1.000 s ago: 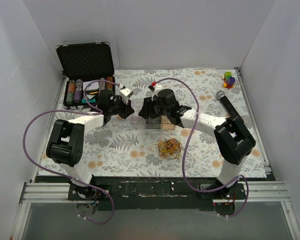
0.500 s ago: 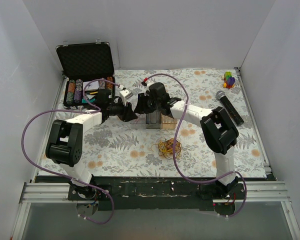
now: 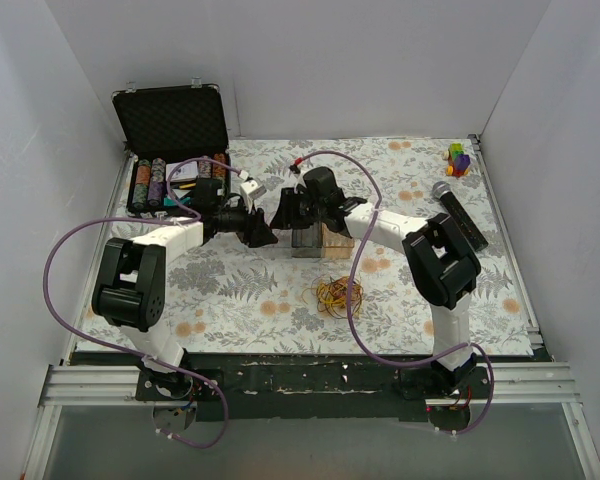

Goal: Untangle the cables
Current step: Place the cable in the bin.

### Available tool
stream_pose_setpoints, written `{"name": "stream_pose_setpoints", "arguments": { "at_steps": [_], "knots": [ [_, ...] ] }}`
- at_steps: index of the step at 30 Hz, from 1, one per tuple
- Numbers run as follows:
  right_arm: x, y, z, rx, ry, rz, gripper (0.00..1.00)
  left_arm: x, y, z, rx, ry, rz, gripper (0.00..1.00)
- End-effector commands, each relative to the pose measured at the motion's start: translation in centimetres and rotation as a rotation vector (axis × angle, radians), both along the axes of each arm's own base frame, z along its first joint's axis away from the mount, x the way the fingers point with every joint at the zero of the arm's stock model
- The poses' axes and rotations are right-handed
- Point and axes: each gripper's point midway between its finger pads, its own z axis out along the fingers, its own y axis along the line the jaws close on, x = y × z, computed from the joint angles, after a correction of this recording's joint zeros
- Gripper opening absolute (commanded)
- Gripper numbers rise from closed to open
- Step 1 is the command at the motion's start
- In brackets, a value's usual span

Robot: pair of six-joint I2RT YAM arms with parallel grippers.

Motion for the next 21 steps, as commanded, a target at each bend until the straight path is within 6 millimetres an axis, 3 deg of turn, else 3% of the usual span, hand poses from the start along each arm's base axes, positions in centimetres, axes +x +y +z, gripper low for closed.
{"name": "stream_pose_setpoints", "arguments": {
  "at_steps": [1, 8, 9, 12, 13, 17, 21],
  "knots": [
    [1.0, 0.3, 4.2, 0.099, -0.067, -0.024, 0.46, -0.7, -1.5, 2.7, -0.075, -0.029, -0.091, 0.46],
    [2.7, -0.3, 4.9, 0.059, -0.089, -0.064, 0.47, -1.1, -1.6, 2.3, -0.066, -0.014, -0.102, 0.48],
    [2.9, -0.4, 4.8, 0.043, -0.092, -0.065, 0.47, -0.9, -1.7, 2.0, -0.047, -0.027, -0.097, 0.43],
    [3.4, -0.9, 4.8, -0.026, -0.112, -0.062, 0.55, 0.4, -1.9, 0.5, 0.064, -0.093, -0.025, 0.06],
    [3.5, -1.1, 4.9, -0.039, -0.121, -0.062, 0.58, 1.0, -1.8, 0.1, 0.097, -0.103, 0.011, 0.0],
    [3.4, -2.3, 5.8, -0.072, -0.169, -0.078, 0.65, 2.9, -1.0, -0.6, 0.143, -0.09, 0.134, 0.0],
    [3.6, -3.5, 6.7, -0.088, -0.196, -0.112, 0.66, 3.5, -0.2, -1.2, 0.172, -0.082, 0.206, 0.0]
  ]
}}
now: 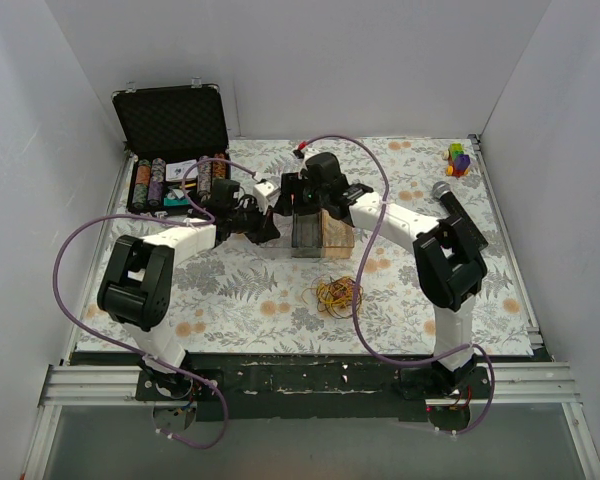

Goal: Untangle the cables
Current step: Place the cable in the bin.

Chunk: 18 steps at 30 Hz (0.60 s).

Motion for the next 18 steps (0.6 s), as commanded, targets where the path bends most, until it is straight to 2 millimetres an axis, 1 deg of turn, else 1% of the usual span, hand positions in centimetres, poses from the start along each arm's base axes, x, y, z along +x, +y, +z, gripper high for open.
{"name": "stream_pose_setpoints", "arguments": {
  "at_steps": [1, 6, 12, 16, 17, 18],
  "knots": [
    [0.6, -1.9, 3.7, -0.009, -0.093, -0.043, 0.66, 2.4, 1.4, 0.3, 0.043, -0.041, 0.129, 0.0],
    [0.5, -3.7, 4.1, -0.01, -0.099, -0.097, 0.66, 2.6, 1.5, -0.1, 0.052, -0.032, 0.143, 0.0],
    [-0.2, -5.9, 5.2, 0.01, -0.119, -0.15, 0.66, 1.8, 0.2, -0.9, 0.039, 0.023, 0.062, 0.16],
    [-1.2, -7.2, 5.2, 0.026, -0.113, -0.169, 0.66, 1.2, -0.8, -1.9, 0.069, 0.045, 0.022, 0.2],
    [-1.6, -7.6, 4.7, 0.02, -0.102, -0.172, 0.66, 1.1, -0.8, -2.1, 0.078, 0.052, 0.019, 0.2],
    [-1.6, -7.5, 5.0, 0.038, -0.116, -0.171, 0.66, 1.1, -0.9, -2.3, 0.086, 0.054, 0.014, 0.2]
  ]
}}
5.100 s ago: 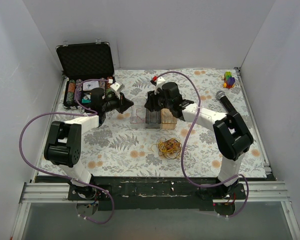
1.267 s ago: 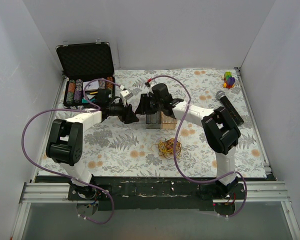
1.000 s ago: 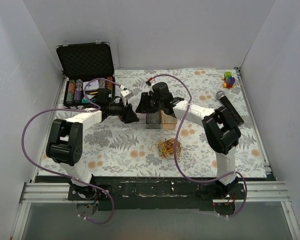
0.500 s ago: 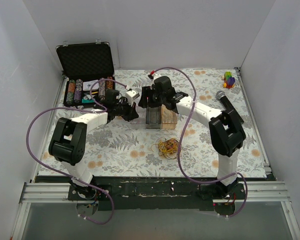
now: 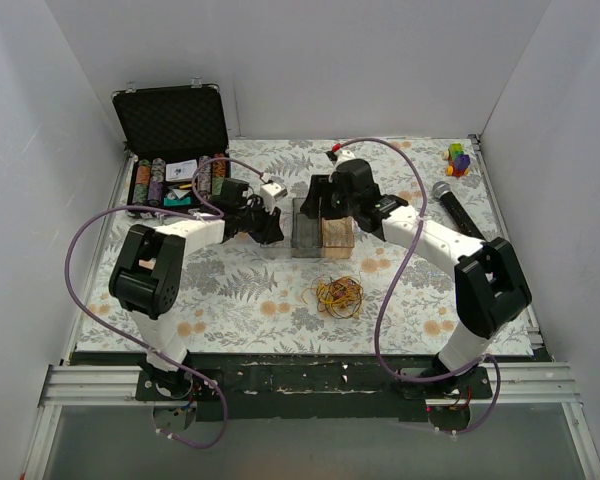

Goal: Untangle the cables
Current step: Place the cable in the bin.

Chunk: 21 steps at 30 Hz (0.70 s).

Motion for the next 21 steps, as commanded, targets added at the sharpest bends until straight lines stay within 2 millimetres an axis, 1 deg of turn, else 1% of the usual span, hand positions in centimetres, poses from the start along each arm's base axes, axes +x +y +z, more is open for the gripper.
{"name": "stream_pose_setpoints", "arguments": {
  "at_steps": [1, 2, 3, 4, 5, 6, 8, 10, 13, 16, 17, 19, 21],
  "knots": [
    [-0.4, -0.7, 2.3, 0.067, -0.064, -0.023, 0.66, -0.4, -1.0, 0.2, 0.022, 0.01, -0.05, 0.2],
    [-0.6, -0.9, 2.3, 0.073, -0.063, -0.026, 0.66, -0.3, -1.1, 0.0, 0.032, 0.013, -0.05, 0.2],
    [-0.9, -1.0, 2.4, 0.082, -0.066, -0.025, 0.66, -0.3, -1.0, -0.2, 0.042, 0.019, -0.055, 0.23],
    [-1.2, -1.0, 2.2, 0.089, -0.062, -0.019, 0.66, -0.2, -1.1, -0.2, 0.048, 0.021, -0.057, 0.28],
    [-1.4, -1.2, 2.0, 0.089, -0.056, -0.019, 0.66, -0.2, -1.2, 0.0, 0.05, 0.023, -0.063, 0.36],
    [-1.6, -1.3, 1.8, 0.087, -0.054, -0.019, 0.66, -0.1, -1.2, 0.4, 0.051, 0.019, -0.063, 0.42],
    [-1.9, -1.5, 1.4, 0.086, -0.048, -0.021, 0.66, 0.0, -1.3, 1.8, 0.042, -0.003, -0.073, 0.47],
    [-2.2, -1.7, 1.2, 0.087, -0.044, -0.02, 0.66, 0.2, -1.3, 3.3, 0.04, -0.031, -0.075, 0.56],
    [-2.4, -1.9, 1.1, 0.09, -0.042, -0.021, 0.66, 0.2, -1.2, 5.4, 0.047, -0.049, -0.077, 0.65],
    [-2.6, -2.0, 0.9, 0.094, -0.039, -0.02, 0.66, 0.0, -0.9, 7.4, 0.055, -0.071, -0.076, 0.67],
    [-2.6, -2.0, 1.0, 0.098, -0.039, -0.02, 0.66, -0.1, -0.8, 7.8, 0.058, -0.072, -0.075, 0.73],
    [-2.6, -1.9, 0.9, 0.103, -0.038, -0.019, 0.66, -0.4, -0.5, 8.5, 0.071, -0.077, -0.075, 0.91],
    [-2.6, -1.8, 0.9, 0.11, -0.035, -0.017, 0.66, -0.5, -0.3, 8.8, 0.096, -0.081, -0.08, 0.94]
  ]
}}
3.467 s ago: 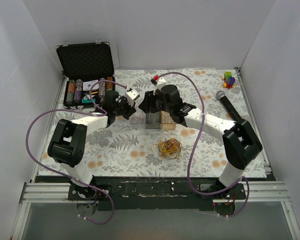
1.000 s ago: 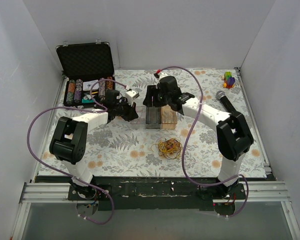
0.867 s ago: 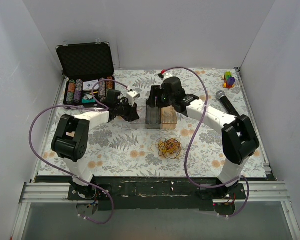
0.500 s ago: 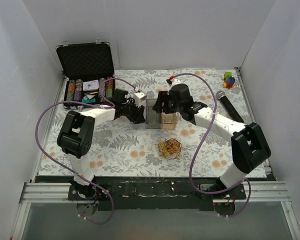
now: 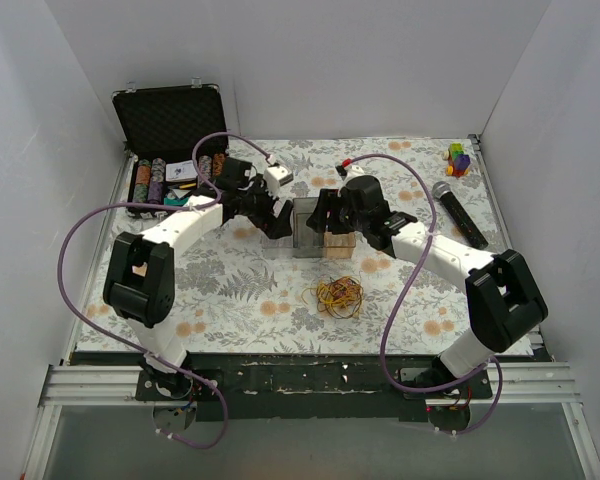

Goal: Untangle the cables
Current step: Place the cable in the bin.

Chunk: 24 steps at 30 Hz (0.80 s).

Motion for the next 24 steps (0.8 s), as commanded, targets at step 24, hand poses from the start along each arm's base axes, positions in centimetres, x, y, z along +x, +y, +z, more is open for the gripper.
{"name": "stream_pose_setpoints", "arguments": {
  "at_steps": [24],
  "knots": [
    [-2.3, -2.0, 1.2, 0.048, -0.042, -0.016, 0.65, -1.3, 0.9, 9.6, 0.064, -0.164, 0.015, 0.98]
  ]
}}
